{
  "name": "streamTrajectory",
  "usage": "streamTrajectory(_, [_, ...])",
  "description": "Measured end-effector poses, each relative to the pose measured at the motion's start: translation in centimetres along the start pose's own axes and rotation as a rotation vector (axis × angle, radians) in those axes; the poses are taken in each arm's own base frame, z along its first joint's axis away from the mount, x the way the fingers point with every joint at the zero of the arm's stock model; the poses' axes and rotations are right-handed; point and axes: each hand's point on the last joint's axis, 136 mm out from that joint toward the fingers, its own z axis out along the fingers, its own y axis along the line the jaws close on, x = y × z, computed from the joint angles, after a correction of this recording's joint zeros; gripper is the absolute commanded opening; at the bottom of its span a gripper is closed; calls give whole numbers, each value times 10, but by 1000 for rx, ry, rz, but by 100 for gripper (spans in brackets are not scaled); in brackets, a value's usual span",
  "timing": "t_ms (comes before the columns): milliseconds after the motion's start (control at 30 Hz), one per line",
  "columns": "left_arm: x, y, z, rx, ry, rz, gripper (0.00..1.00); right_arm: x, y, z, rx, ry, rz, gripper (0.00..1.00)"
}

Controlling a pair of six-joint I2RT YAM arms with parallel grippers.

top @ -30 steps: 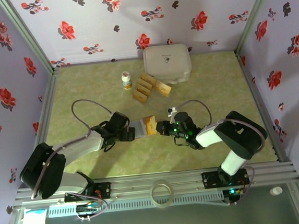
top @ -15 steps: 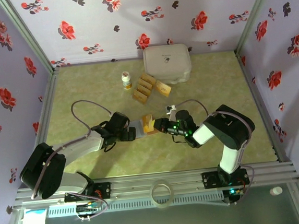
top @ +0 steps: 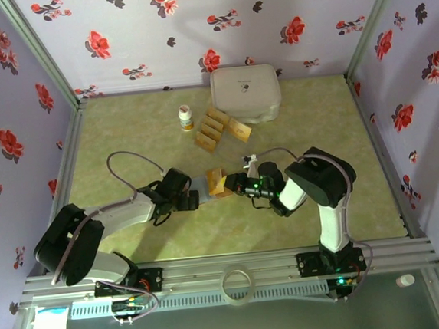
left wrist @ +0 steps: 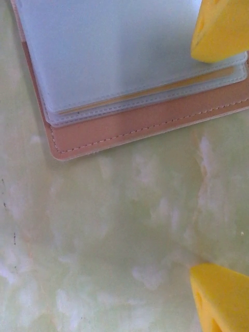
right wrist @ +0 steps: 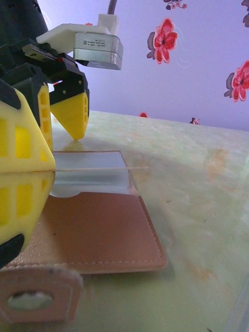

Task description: Put the credit cards into the card holder

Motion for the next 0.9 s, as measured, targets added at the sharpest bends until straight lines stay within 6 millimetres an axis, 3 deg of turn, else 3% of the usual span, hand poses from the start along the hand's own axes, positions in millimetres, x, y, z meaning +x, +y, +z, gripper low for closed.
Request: streamTrajectory(900, [0,0,0,5,-10,-13,100,0,-2,14,-52,24,5,0])
